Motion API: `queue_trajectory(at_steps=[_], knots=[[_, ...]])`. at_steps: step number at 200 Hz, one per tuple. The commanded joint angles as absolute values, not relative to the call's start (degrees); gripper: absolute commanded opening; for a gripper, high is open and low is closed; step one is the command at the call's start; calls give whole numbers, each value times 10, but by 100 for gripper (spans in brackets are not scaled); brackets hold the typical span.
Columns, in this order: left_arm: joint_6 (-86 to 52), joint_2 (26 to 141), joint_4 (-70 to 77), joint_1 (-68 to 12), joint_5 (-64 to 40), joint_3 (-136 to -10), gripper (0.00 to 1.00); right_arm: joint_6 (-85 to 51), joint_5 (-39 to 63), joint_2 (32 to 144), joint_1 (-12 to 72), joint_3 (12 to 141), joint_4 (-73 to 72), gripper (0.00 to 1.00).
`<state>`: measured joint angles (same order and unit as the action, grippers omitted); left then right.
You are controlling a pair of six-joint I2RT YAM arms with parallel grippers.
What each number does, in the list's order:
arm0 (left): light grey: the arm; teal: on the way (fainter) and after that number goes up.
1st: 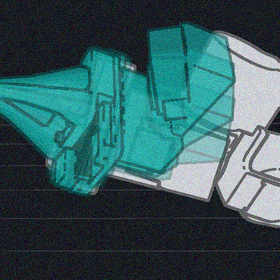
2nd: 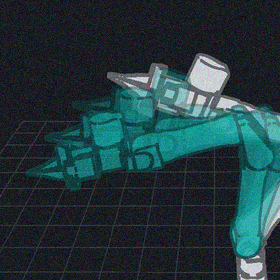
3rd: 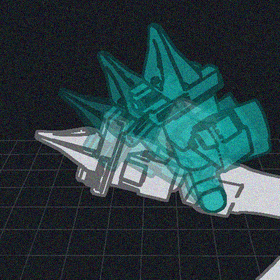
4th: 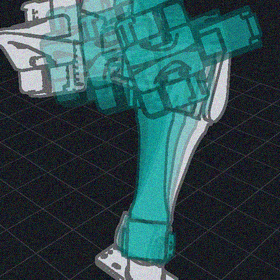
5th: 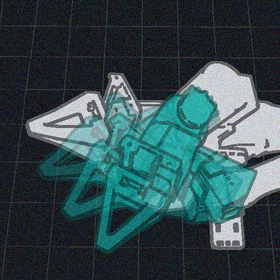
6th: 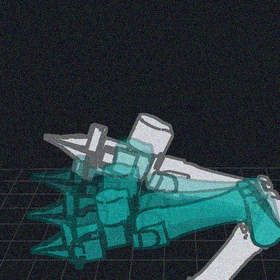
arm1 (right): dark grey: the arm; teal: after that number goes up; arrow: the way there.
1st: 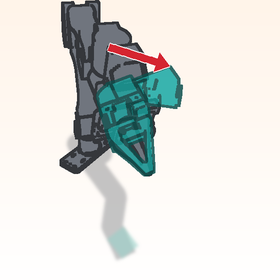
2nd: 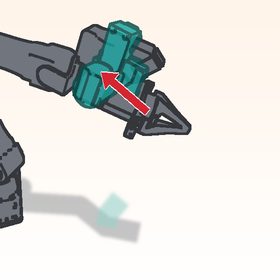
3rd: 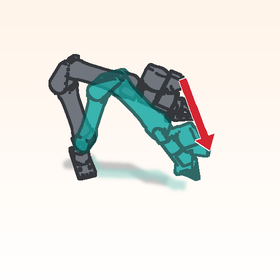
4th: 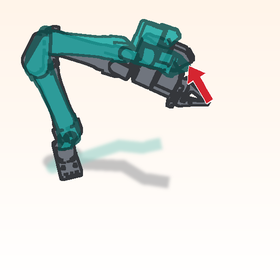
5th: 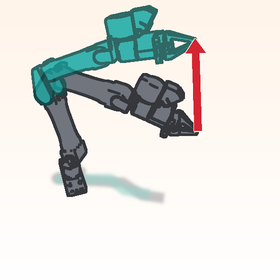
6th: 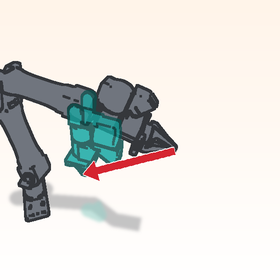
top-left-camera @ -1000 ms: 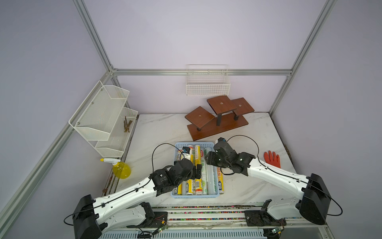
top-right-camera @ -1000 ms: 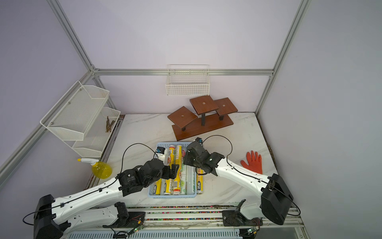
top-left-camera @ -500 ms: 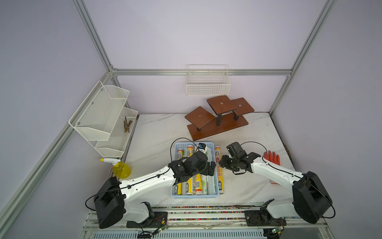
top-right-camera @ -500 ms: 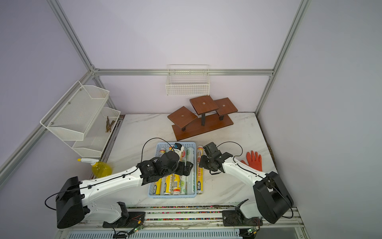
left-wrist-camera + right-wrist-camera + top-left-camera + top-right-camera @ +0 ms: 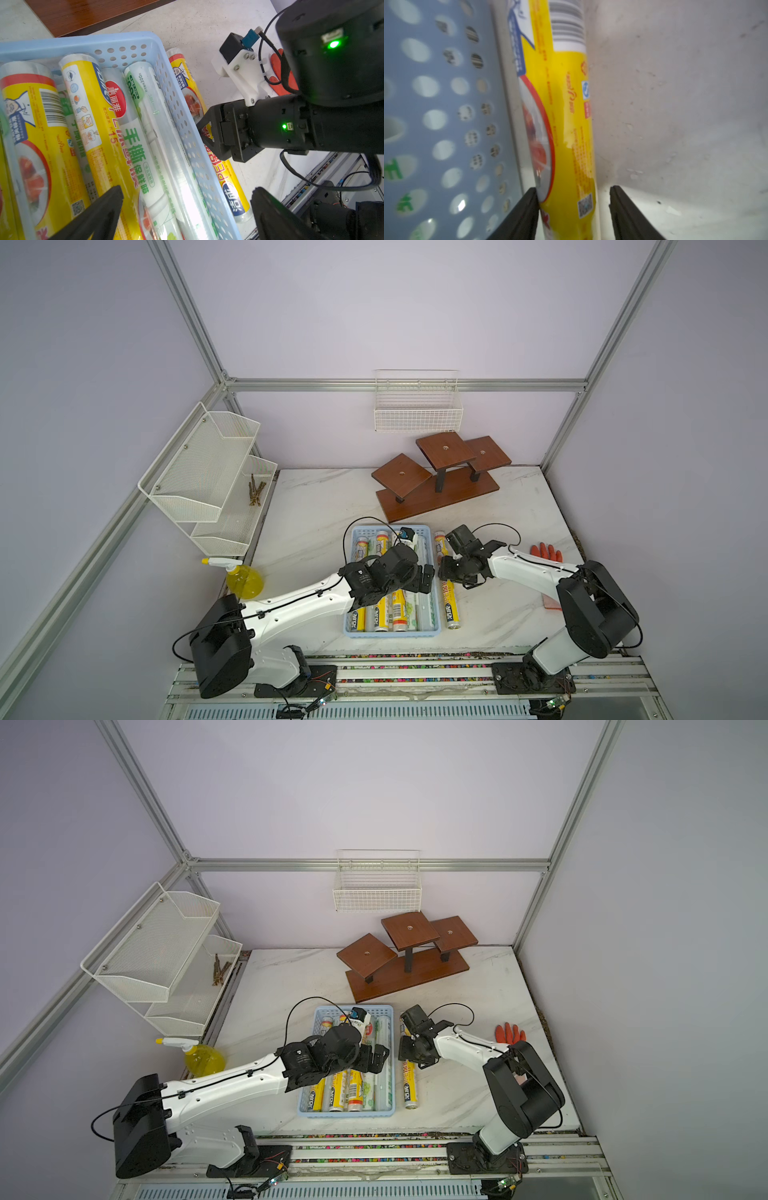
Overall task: Put the plastic wrap into the basket
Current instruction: Pick up the plastic wrap from the center of the board.
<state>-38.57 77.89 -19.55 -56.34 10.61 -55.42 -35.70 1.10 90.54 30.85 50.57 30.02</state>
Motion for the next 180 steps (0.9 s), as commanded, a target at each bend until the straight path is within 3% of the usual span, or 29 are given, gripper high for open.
queue_trajectory(at_steps=[1,70,136,180], knots=[[-393,777,-167,-565,97,-555,100,-336,-65,901,307,513,361,57],[-403,781,-151,-566,82,-553,100,-259,-45,912,310,532,425,60],[-417,771,-134,-573,77,-534,100,-215,-74,1011,308,607,483,55],[-418,742,-132,-573,90,-508,100,-205,-56,1012,307,599,479,53]])
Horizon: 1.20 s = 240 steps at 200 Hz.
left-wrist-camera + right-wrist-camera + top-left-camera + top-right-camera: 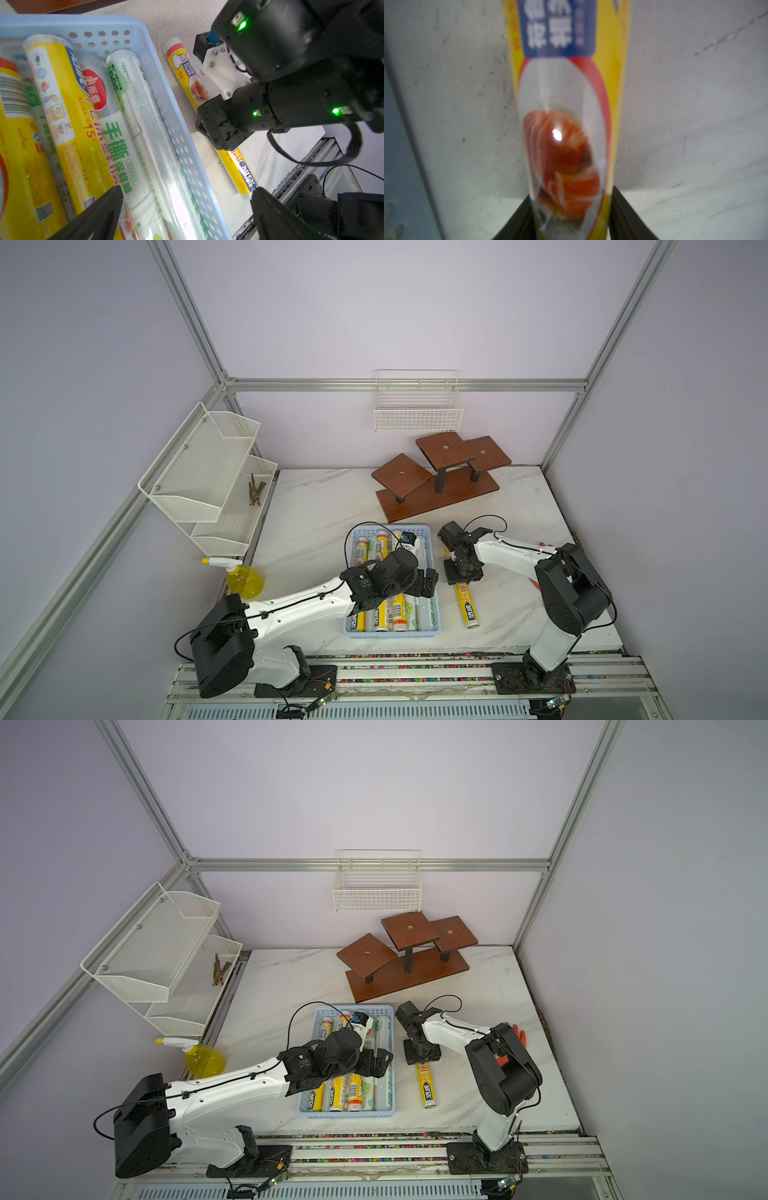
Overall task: Put the plastic wrap into the basket
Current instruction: Pick up the plastic wrap from the center of the board, then place the plastic wrap in the basket.
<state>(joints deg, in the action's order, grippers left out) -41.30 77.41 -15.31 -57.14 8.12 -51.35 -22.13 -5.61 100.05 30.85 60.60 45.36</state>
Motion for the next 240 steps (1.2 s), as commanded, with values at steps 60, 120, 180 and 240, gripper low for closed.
queue_trajectory(at_steps=[60,120,180,240], knots=[[-407,751,-128,-573,73,-519,100,-225,-51,1003,307,584,469,47],[-400,770,-126,-576,57,-542,100,-262,-100,894,308,607,508,38],[-394,771,-193,-580,91,-593,100,-267,40,744,308,625,475,37],[-390,695,-291,-580,175,-586,100,-342,150,741,328,623,368,37]])
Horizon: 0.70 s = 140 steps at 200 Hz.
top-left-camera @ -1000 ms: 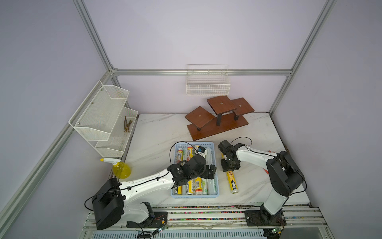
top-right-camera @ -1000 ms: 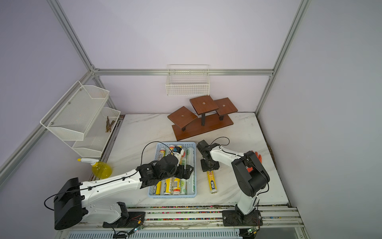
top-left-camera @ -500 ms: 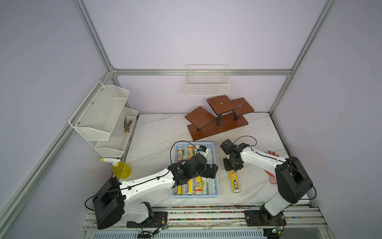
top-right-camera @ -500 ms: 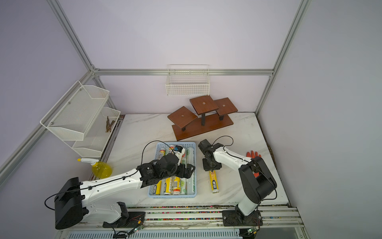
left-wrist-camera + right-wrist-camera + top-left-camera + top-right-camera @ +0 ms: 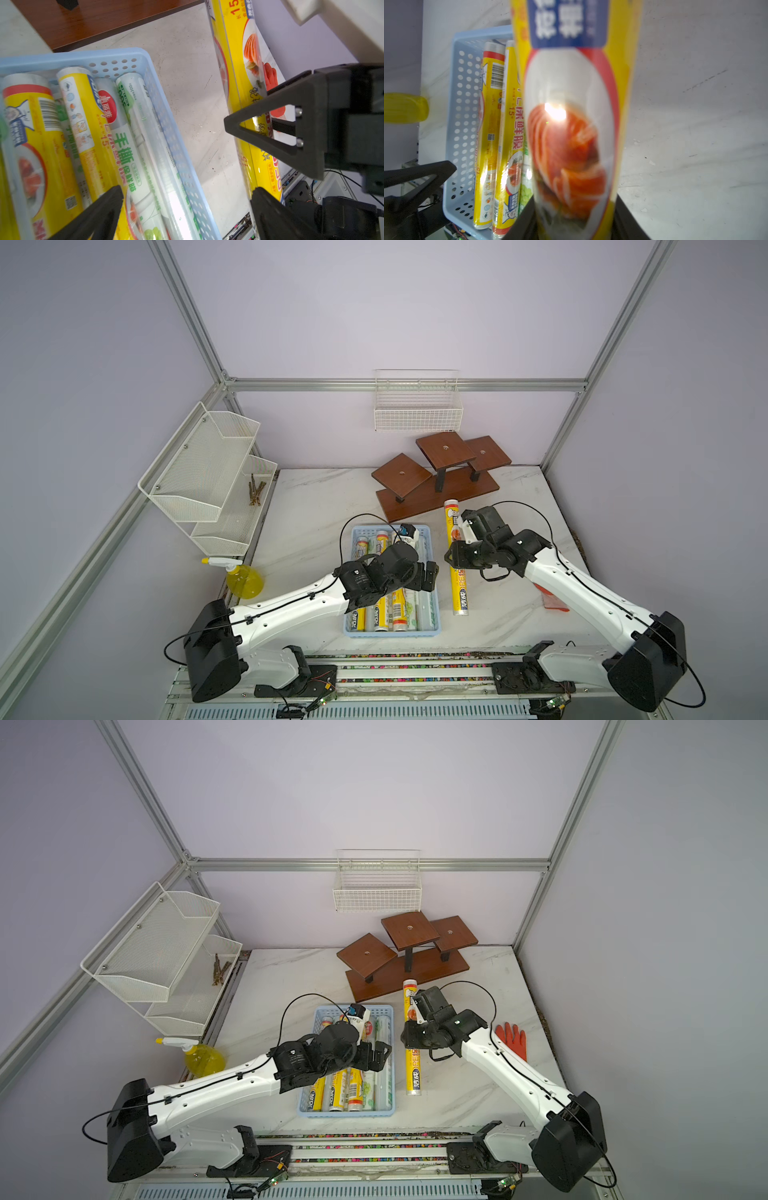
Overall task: Put the plastic wrap into the basket
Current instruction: Place the plastic wrap in the basket.
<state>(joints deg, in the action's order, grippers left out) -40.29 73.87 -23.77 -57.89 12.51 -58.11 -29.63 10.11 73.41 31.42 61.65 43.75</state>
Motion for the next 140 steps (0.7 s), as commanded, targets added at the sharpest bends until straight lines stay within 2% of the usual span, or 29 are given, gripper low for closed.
queue_trajectory(at_steps=[1,16,50,98,140], knots=[[-390,694,-293,-581,176,-586,100,-345,148,741,329,623,366,37],[-388,681,-323,-580,196,-583,100,-378,111,755,352,617,339,38],[-399,661,-399,-580,246,-579,100,-420,116,804,406,621,284,38],[-406,611,-383,-579,271,-535,100,-442,83,856,438,638,298,38],[-412,591,-373,-579,276,-520,100,-457,88,857,442,608,268,39]])
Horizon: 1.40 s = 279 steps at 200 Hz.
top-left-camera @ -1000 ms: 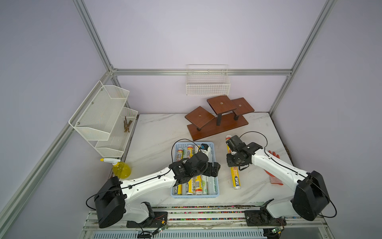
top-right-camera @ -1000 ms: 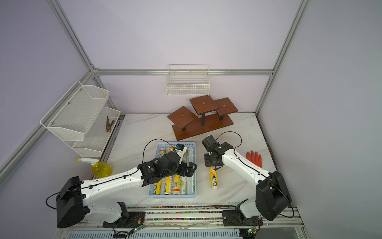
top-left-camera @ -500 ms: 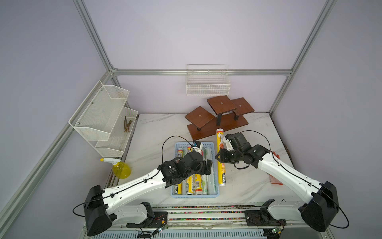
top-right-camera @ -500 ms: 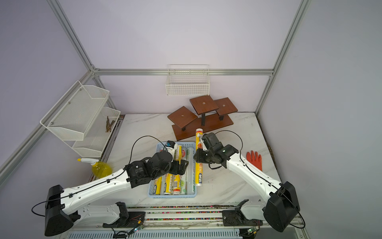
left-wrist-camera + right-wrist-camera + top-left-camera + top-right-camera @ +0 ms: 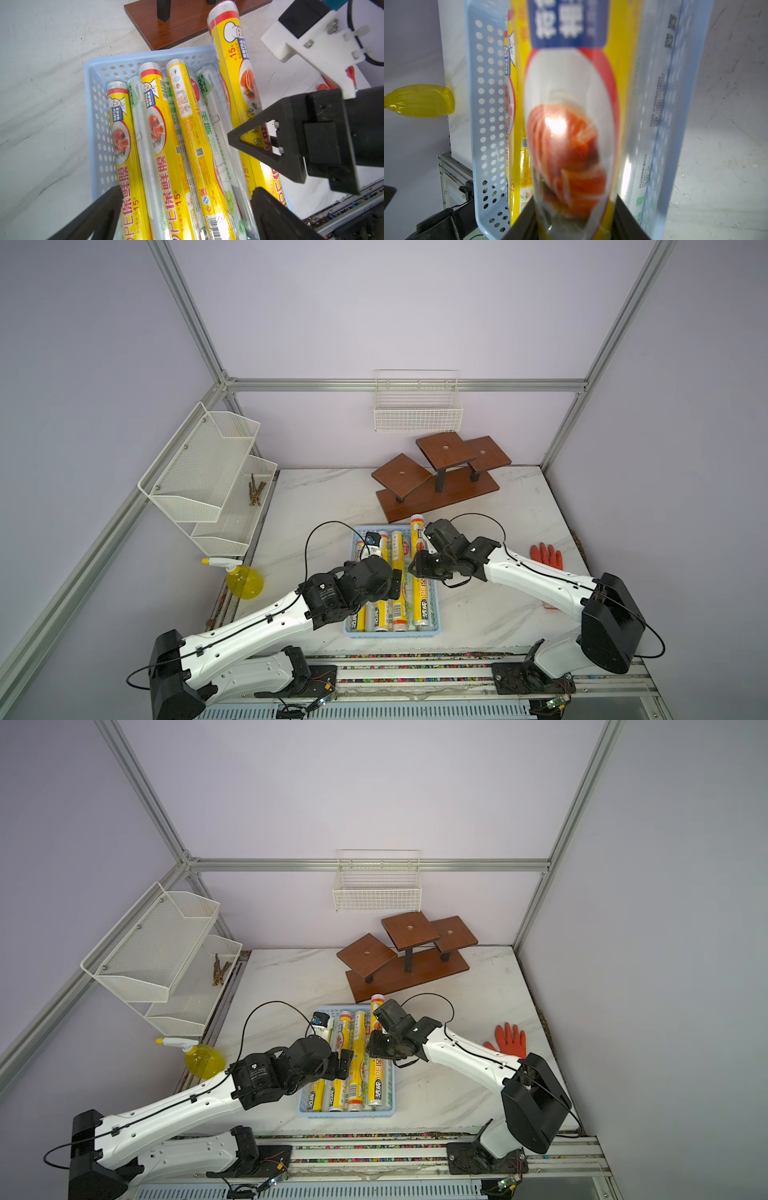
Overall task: Put the plastic wrap into the basket
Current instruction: Place the plastic wrap in the basket.
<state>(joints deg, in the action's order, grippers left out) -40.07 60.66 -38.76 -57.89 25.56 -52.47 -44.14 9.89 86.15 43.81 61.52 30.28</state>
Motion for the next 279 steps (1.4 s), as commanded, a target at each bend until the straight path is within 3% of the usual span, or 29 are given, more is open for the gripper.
queue_trajectory(at_steps=[1,142,279], knots=[[-412,590,-373,-579,276,-520,100,-456,88,857,442,608,269,39],[-406,608,-348,-579,266,-513,100,-430,91,929,445,613,286,44],[-409,610,-341,-579,261,-511,100,-436,55,920,450,607,307,51]])
